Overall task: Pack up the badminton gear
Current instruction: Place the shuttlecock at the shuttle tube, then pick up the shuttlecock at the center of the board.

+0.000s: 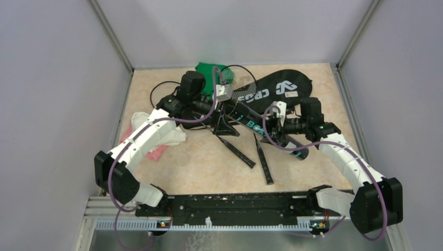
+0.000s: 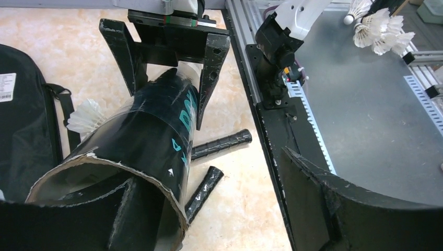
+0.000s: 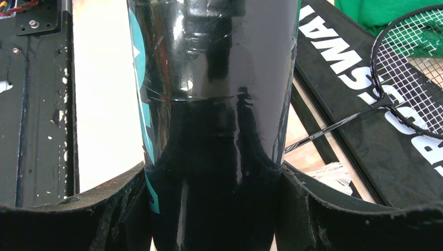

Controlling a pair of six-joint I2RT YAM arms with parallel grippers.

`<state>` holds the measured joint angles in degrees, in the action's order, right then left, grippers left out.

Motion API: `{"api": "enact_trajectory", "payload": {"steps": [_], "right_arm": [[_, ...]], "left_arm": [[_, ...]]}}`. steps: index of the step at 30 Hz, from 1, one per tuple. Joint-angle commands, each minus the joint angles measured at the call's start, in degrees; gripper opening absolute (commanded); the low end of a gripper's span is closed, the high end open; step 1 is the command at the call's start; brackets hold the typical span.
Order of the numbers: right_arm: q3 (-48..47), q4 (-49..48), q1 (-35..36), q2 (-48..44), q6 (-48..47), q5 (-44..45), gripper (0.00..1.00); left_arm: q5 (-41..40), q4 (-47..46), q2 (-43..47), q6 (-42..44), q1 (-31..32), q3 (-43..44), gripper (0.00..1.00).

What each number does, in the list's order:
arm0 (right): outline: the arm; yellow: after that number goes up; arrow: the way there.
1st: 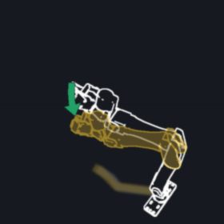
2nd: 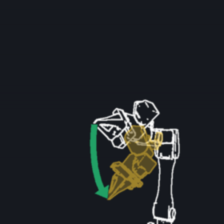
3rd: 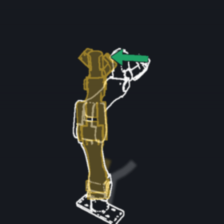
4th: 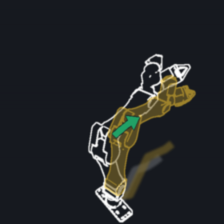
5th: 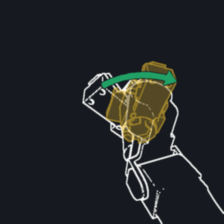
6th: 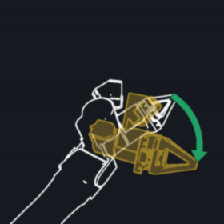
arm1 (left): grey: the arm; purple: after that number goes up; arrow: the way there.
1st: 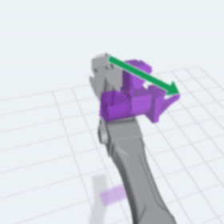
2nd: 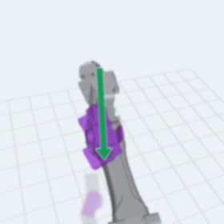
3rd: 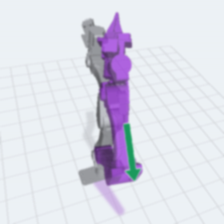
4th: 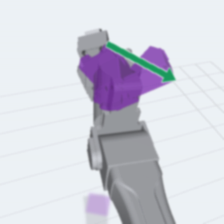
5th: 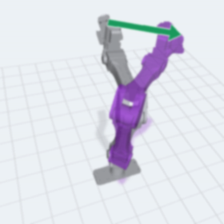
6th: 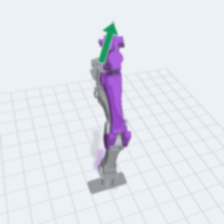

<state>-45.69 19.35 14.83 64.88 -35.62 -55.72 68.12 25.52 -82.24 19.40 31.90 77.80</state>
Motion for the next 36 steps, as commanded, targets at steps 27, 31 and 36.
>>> {"api": "enact_trajectory", "payload": {"steps": [27,31,36], "right_arm": [[-0.9,-14.9,-14.5,-2.4,20.9,20.6,0.33],[-0.6,-16.0,-17.1,-3.4,23.0,24.1,0.33],[0.6,-17.4,-20.6,-4.5,24.5,25.4,0.33]], "left_arm": [[-8.8,-22.2,-3.3,-17.5,-13.6,1.0,0.99],[-9.3,-24.4,-9.1,-16.4,-11.0,0.6,0.99],[-11.3,-23.9,-18.8,-13.2,-5.8,4.4,0.99]]}}
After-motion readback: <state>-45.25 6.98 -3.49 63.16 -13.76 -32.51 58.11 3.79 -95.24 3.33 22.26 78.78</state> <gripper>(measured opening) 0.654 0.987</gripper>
